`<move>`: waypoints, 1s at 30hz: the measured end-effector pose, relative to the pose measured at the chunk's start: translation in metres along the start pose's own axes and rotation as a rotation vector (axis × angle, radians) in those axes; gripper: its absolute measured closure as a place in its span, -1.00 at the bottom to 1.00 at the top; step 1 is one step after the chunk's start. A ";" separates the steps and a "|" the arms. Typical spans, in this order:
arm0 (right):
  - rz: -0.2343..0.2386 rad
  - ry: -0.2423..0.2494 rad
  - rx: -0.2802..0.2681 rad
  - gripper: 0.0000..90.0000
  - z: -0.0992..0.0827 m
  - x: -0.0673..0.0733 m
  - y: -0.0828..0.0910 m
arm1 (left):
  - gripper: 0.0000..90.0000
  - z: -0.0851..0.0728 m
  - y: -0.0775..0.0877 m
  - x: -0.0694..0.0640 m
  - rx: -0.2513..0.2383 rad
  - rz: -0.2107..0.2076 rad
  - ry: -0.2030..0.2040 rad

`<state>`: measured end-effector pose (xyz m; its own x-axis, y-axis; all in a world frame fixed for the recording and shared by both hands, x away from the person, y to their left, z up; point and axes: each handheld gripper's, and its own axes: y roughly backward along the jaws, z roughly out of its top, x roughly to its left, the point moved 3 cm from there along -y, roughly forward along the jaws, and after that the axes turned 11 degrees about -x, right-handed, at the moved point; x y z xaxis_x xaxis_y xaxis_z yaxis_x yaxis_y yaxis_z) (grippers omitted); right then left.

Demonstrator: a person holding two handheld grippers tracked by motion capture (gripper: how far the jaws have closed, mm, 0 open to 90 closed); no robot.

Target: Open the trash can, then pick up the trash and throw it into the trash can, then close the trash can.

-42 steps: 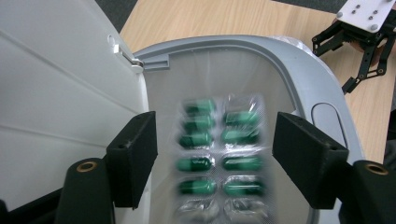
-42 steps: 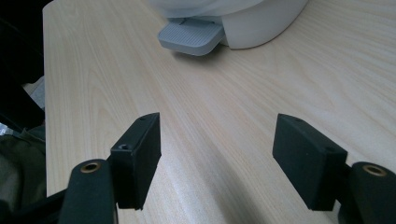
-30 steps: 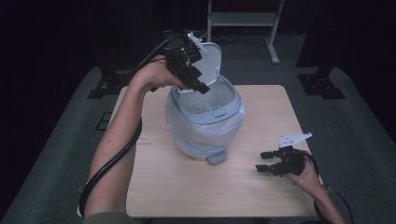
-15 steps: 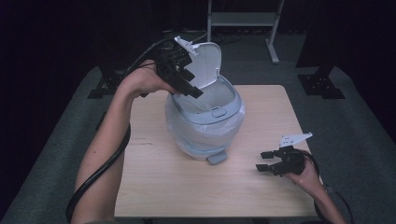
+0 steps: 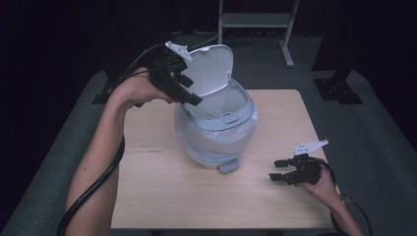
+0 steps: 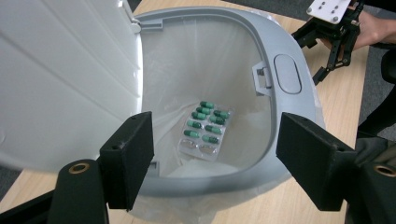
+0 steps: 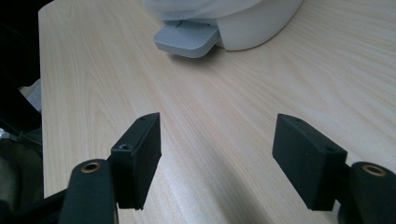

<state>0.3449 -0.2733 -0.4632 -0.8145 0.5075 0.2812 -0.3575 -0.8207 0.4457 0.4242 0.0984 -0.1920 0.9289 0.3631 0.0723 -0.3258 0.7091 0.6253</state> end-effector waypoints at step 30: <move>-0.006 -0.008 0.002 -0.30 0.000 -0.001 0.000 | -0.42 -0.047 0.031 0.027 -0.026 0.082 0.091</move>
<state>0.3453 -0.2739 -0.4632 -0.8088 0.5145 0.2848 -0.3618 -0.8171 0.4488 0.4306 0.1591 -0.2072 0.8799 0.4725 0.0509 -0.4052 0.6899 0.5999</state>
